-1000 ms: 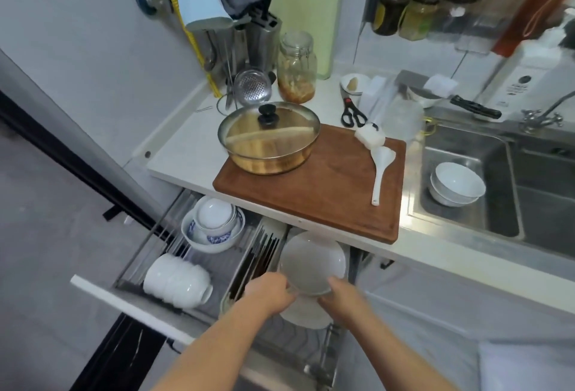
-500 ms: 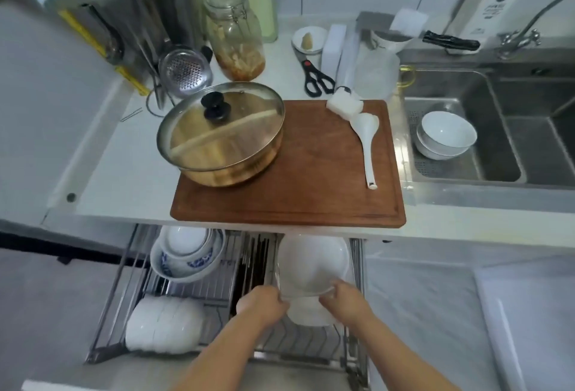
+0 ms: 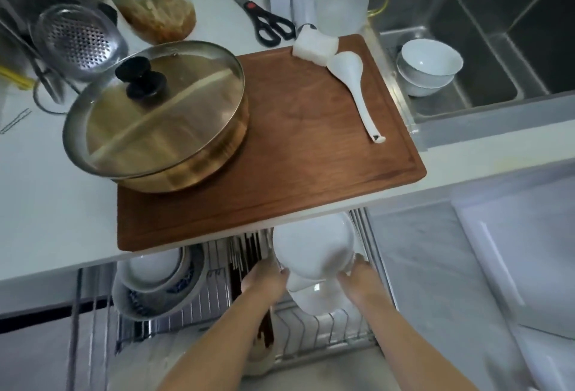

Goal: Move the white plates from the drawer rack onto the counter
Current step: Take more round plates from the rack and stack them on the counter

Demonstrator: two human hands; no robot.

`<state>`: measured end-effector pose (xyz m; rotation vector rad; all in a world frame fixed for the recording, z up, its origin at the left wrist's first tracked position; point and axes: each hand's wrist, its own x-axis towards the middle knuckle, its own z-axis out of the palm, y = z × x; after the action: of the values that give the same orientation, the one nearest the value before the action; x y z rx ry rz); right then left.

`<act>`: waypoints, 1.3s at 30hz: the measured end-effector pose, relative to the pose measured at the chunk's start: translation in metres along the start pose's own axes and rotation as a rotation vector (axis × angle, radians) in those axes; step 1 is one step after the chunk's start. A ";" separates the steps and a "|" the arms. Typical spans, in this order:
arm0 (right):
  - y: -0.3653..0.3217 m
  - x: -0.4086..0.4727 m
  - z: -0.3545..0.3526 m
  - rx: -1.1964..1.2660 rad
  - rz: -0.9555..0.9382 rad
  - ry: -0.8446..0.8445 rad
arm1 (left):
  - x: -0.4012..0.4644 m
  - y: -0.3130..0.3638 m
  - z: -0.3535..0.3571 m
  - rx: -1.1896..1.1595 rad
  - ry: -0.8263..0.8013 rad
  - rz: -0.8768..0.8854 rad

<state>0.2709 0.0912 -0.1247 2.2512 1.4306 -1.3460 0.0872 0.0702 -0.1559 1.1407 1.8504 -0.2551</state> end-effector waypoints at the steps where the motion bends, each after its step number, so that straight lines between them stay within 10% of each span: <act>1: 0.000 0.004 0.003 0.025 0.014 0.018 | 0.006 0.002 0.001 0.008 0.020 0.001; 39: 0.005 0.047 0.034 0.255 0.095 0.210 | 0.057 0.005 0.002 -0.093 0.220 -0.044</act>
<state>0.2609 0.1010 -0.1814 2.6564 1.2509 -1.3644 0.0843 0.1060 -0.2002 1.1006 2.0592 -0.0696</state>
